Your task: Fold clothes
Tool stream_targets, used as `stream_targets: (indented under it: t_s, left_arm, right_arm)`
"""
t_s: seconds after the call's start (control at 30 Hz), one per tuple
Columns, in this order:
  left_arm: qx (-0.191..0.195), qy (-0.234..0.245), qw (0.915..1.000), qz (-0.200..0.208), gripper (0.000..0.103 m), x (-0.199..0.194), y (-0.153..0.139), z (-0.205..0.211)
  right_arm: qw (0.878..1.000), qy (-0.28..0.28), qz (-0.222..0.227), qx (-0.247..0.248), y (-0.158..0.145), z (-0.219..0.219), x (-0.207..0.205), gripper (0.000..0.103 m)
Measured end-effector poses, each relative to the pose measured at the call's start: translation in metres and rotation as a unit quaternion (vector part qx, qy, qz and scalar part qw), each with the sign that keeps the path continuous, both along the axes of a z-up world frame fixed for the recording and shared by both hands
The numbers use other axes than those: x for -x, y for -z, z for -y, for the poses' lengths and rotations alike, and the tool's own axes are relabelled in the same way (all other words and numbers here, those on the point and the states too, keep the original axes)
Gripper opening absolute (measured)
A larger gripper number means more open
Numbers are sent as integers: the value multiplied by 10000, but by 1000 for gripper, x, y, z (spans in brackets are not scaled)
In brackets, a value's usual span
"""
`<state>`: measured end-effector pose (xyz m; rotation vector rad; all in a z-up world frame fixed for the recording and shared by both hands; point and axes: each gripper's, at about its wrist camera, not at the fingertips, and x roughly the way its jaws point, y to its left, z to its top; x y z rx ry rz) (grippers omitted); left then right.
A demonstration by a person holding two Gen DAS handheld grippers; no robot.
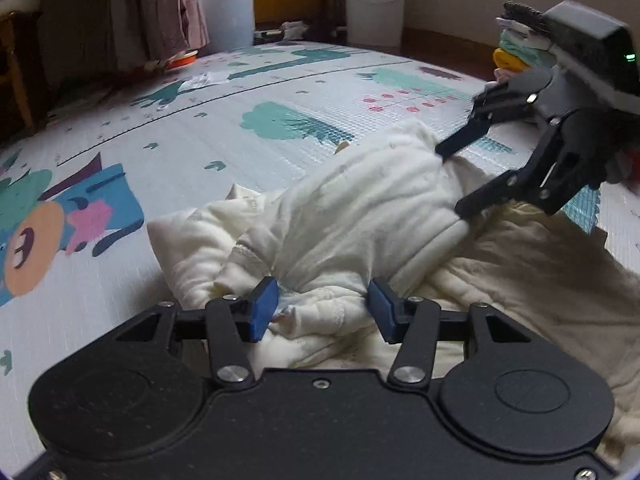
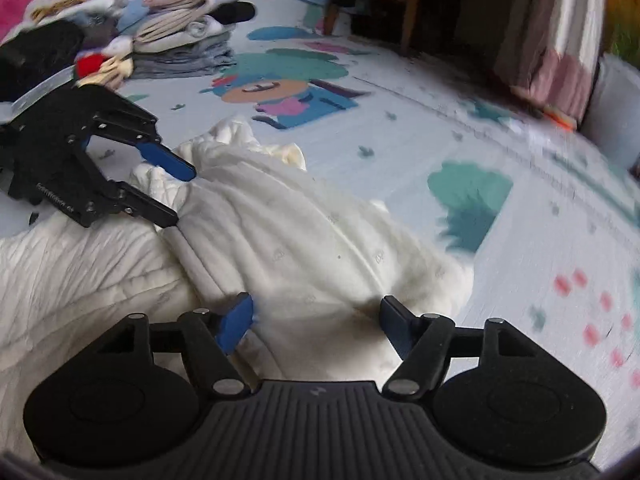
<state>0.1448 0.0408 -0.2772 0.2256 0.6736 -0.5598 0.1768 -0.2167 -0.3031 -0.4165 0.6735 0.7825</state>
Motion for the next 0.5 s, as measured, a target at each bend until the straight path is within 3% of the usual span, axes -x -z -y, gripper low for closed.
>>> stream_targets:
  t_s: [0.1, 0.2, 0.27, 0.3, 0.33, 0.5]
  left_arm:
    - [168, -65, 9996, 199, 51, 12, -19, -1]
    - [316, 50, 9989, 330, 51, 15, -26, 3]
    - [87, 92, 9999, 50, 51, 6, -12, 9]
    - [-30, 35, 9996, -276, 52, -1, 0, 10]
    - [65, 7, 9996, -291, 53, -2, 3, 7]
    - [190, -96, 9998, 61, 53, 18, -17, 4]
  right_arm:
    - [9985, 117, 289, -457, -14, 7, 11, 71]
    - [9997, 182, -106, -144, 3, 1, 5, 73]
    - [9983, 91, -509, 253, 20, -7, 0, 87]
    - [9985, -6, -390, 376, 20, -11, 3, 87]
    - [9984, -98, -272, 490, 19, -15, 6, 87]
    - [9998, 14, 32, -181, -8, 2, 22, 80]
